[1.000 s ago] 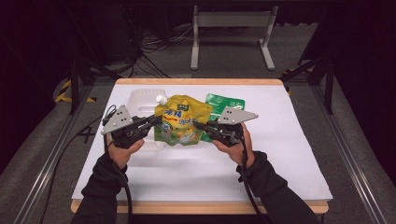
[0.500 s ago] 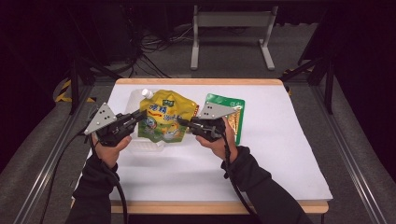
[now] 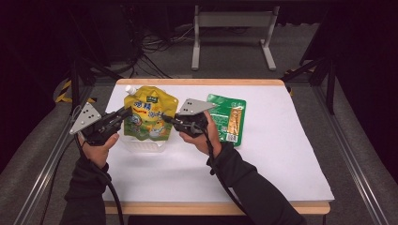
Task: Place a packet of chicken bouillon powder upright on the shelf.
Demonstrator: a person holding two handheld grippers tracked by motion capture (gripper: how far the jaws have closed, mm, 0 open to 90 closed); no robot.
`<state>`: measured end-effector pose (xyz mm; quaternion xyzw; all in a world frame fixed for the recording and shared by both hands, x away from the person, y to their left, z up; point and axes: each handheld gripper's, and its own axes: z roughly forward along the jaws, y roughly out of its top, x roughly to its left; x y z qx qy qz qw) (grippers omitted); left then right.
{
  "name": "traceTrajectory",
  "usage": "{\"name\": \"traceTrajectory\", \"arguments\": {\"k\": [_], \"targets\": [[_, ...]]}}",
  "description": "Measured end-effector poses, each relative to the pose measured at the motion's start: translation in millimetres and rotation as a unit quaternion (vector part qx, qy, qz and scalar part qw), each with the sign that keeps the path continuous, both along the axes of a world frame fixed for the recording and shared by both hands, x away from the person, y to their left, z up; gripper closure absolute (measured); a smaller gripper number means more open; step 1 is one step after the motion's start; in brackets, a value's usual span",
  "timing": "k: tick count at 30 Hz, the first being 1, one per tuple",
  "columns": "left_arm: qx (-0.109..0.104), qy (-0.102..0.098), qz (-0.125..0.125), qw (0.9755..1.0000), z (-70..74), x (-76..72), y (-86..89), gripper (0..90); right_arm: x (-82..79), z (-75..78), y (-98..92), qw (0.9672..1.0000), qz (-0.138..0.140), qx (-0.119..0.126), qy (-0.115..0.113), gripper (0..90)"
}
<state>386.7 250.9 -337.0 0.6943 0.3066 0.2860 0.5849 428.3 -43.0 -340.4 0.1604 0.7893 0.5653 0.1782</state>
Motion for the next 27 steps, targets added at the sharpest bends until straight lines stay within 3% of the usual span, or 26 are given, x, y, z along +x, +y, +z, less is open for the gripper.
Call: {"name": "traceTrajectory", "arguments": {"k": [8, 13, 17, 27], "targets": [[-0.011, -0.001, 0.001, 0.9999, -11.1, 6.0, 8.8, 85.6, 7.8, -7.4, 13.6, 0.9999, -0.006, -0.009, 0.004, 88.8], [-0.008, 0.018, 0.000, 0.9998, -18.1, 7.5, 14.8, 85.3, 11.2, -13.0, 17.2, 0.9998, 0.002, -0.010, 0.015, 89.0], [0.002, 0.030, 0.005, 0.9995, -25.5, 6.0, 19.5, 84.5, 10.3, -17.8, 24.3, 0.9996, 0.007, -0.026, 0.013, 89.0], [0.018, 0.043, 0.009, 0.9989, -33.8, 3.5, 20.0, 82.8, 10.7, -25.9, 27.4, 0.9989, 0.014, -0.036, 0.025, 88.5]]}}
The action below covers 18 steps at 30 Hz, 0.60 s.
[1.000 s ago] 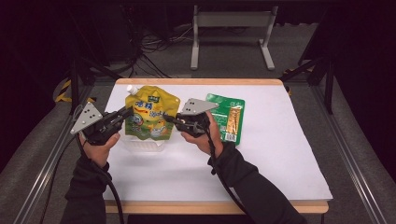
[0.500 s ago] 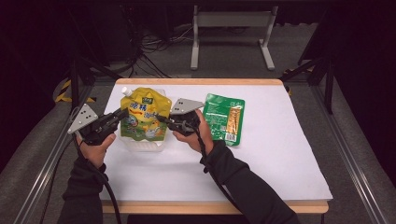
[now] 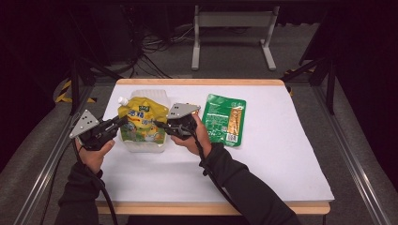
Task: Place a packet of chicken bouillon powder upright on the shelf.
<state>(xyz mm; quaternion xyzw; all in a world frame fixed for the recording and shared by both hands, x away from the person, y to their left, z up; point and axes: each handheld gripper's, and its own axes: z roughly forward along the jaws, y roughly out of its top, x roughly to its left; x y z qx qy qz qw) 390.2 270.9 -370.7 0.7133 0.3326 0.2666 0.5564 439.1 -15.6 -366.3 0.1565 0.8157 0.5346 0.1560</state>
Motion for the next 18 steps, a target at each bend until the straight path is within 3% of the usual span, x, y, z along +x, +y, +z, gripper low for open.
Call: {"name": "traceTrajectory", "arguments": {"k": [18], "targets": [[0.021, 0.013, -0.009, 0.9997, -8.3, -9.2, 0.1, 80.5, -5.6, -7.4, 1.9, 0.9997, 0.014, -0.016, 0.009, 87.1]]}}
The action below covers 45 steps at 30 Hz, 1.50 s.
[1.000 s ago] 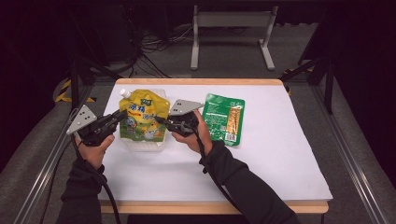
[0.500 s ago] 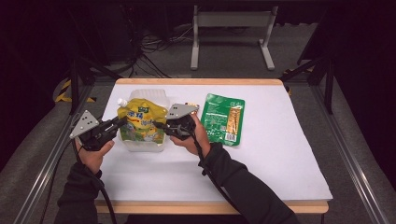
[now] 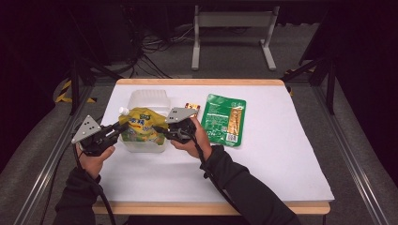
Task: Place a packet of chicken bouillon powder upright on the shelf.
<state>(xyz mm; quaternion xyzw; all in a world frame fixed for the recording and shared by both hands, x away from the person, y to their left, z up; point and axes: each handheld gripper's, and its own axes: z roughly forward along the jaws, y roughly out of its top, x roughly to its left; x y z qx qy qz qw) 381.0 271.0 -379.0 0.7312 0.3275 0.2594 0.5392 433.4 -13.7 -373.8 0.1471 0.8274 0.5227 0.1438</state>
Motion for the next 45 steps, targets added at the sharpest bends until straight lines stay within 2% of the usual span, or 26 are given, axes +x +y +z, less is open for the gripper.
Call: {"name": "traceTrajectory", "arguments": {"k": [11, 17, 24, 30, 36, 41, 43, 45], "targets": [[0.010, 0.002, -0.012, 0.9999, -2.6, -8.7, 1.3, 79.8, -7.0, -5.7, -4.2, 0.9999, 0.011, 0.005, 0.008, 82.9], [0.016, -0.002, -0.012, 0.9998, -2.9, -13.8, 1.1, 79.8, -11.4, -4.2, -9.9, 0.9997, 0.019, 0.010, 0.011, 80.6], [0.018, 0.000, -0.015, 0.9997, -5.2, -18.8, 3.5, 79.4, -13.9, -9.5, -14.9, 0.9995, 0.022, 0.012, 0.017, 81.1], [0.023, 0.002, -0.012, 0.9997, -6.6, -21.1, 4.5, 78.8, -16.8, -11.3, -20.2, 0.9996, 0.021, 0.011, 0.014, 79.4], [0.023, -0.003, -0.008, 0.9997, -7.5, -22.0, 3.9, 78.0, -21.1, -12.9, -31.7, 0.9995, 0.025, 0.005, 0.017, 74.9], [0.023, -0.007, -0.004, 0.9997, -7.4, -23.0, 3.5, 76.0, -24.5, -12.3, -50.1, 0.9997, 0.019, 0.002, 0.016, 72.4], [0.023, -0.009, -0.002, 0.9997, -7.0, -23.7, 3.0, 75.2, -25.2, -12.4, -64.9, 0.9998, 0.008, 0.003, 0.018, 71.1], [0.021, -0.011, 0.000, 0.9997, -6.7, -24.0, 2.9, 74.5, -25.4, -12.5, -69.4, 0.9998, 0.004, 0.003, 0.018, 71.1]]}}
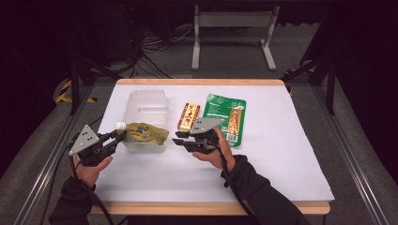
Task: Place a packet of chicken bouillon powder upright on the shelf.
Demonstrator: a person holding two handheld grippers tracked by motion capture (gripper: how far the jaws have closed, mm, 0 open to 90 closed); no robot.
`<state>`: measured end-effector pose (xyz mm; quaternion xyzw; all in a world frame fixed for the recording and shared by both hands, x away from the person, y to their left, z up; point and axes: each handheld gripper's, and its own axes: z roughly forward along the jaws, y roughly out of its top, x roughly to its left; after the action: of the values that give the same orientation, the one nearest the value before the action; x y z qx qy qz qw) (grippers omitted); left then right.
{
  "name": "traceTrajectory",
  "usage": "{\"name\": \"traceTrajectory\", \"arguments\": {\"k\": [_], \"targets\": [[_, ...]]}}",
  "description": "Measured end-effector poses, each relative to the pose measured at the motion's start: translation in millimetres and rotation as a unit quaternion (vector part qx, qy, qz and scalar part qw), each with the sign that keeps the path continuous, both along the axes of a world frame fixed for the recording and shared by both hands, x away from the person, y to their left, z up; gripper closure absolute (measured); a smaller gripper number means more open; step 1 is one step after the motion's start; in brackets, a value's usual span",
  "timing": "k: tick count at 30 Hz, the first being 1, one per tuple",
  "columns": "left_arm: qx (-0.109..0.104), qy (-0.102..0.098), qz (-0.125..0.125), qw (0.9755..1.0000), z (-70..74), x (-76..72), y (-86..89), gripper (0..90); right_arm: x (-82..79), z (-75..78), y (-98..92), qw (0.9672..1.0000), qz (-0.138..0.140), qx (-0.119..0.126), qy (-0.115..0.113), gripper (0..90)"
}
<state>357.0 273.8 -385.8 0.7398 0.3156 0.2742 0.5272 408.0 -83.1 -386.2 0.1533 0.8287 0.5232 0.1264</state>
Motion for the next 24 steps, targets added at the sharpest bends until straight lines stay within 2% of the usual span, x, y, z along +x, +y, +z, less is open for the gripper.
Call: {"name": "traceTrajectory", "arguments": {"k": [4, 10, 16, 24], "targets": [[0.002, -0.003, 0.002, 1.0000, 1.2, -1.4, -0.5, 72.2, -0.7, -1.5, -18.0, 0.9999, -0.012, 0.003, 0.003, 70.9], [0.003, -0.006, 0.002, 1.0000, 1.7, -2.5, -1.4, 68.5, 0.7, -4.9, -39.9, 0.9994, -0.033, -0.006, 0.002, 70.0], [-0.001, -0.008, 0.002, 1.0000, 1.6, -4.1, -1.1, 65.3, 3.3, -7.8, -51.3, 0.9987, -0.047, -0.022, -0.001, 69.4], [0.002, -0.018, 0.004, 0.9998, 2.9, -10.9, -1.2, 60.6, 10.9, -16.9, -60.7, 0.9970, -0.069, -0.034, 0.010, 69.0]]}}
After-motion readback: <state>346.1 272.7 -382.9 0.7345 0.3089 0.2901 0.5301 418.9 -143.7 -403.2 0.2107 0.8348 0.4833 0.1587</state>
